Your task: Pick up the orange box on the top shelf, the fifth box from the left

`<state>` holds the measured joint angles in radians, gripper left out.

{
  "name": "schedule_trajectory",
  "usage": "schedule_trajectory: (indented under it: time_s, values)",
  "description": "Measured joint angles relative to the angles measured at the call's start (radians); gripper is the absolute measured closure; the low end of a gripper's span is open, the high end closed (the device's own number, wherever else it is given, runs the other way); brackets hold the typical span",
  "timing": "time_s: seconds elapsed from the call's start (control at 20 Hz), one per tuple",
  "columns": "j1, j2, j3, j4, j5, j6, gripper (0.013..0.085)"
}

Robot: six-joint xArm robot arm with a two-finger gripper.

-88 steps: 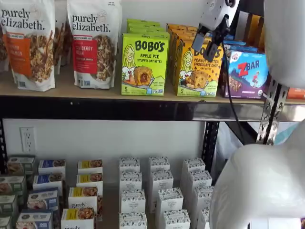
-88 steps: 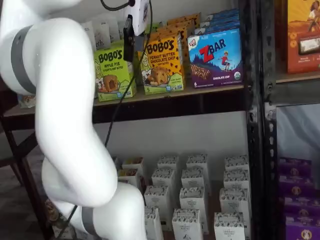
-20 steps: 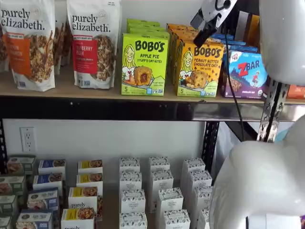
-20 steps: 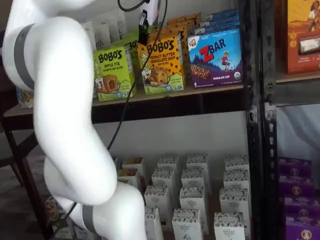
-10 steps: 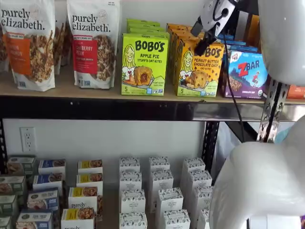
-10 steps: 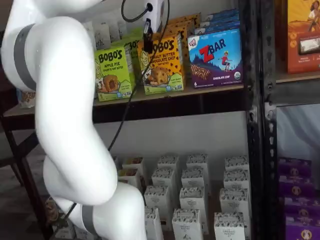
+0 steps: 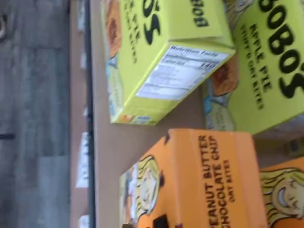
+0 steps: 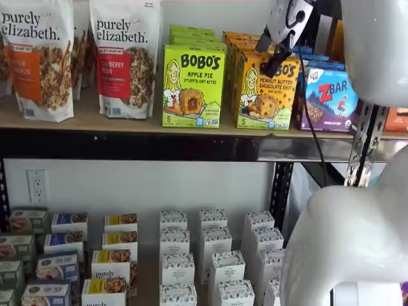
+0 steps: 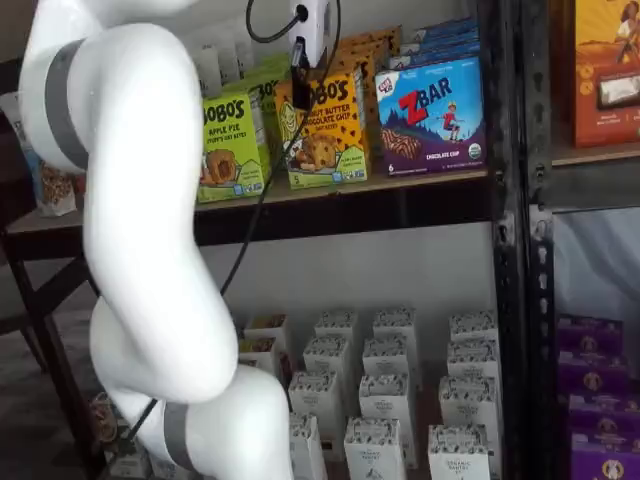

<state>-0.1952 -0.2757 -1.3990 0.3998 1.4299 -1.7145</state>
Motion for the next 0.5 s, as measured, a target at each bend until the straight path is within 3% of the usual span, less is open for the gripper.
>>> schedule_trajectory:
  time_s: [0.5]
  values:
    - [-0.007, 0.07, -0.107, -0.038, 0.141, 0.005, 0.013]
